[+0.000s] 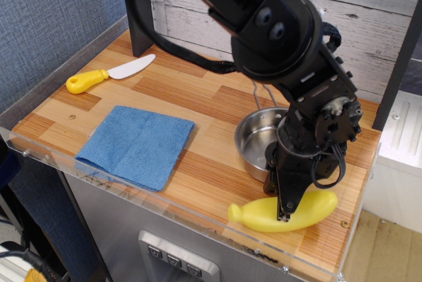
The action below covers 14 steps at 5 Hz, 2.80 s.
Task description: Slide the silver pot closer to the banana.
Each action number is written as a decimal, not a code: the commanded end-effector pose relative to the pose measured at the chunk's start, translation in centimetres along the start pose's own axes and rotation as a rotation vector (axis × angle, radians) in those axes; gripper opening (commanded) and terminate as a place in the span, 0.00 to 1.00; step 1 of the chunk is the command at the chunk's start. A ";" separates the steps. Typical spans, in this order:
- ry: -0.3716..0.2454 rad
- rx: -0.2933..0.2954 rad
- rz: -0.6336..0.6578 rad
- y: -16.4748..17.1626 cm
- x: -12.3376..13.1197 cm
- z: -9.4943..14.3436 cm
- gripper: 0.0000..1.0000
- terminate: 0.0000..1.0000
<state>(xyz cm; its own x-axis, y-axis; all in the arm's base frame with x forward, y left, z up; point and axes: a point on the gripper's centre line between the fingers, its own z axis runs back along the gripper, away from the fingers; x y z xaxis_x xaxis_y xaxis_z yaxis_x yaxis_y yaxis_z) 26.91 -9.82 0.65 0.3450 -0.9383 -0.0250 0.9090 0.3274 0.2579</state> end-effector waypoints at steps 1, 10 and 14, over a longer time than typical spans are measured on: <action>0.008 0.016 0.031 -0.4 -1.5 0.4 1.00 0.00; -0.274 0.169 0.297 6.6 -8.3 16.4 1.00 0.00; -0.274 0.169 0.297 6.6 -8.3 16.4 1.00 1.00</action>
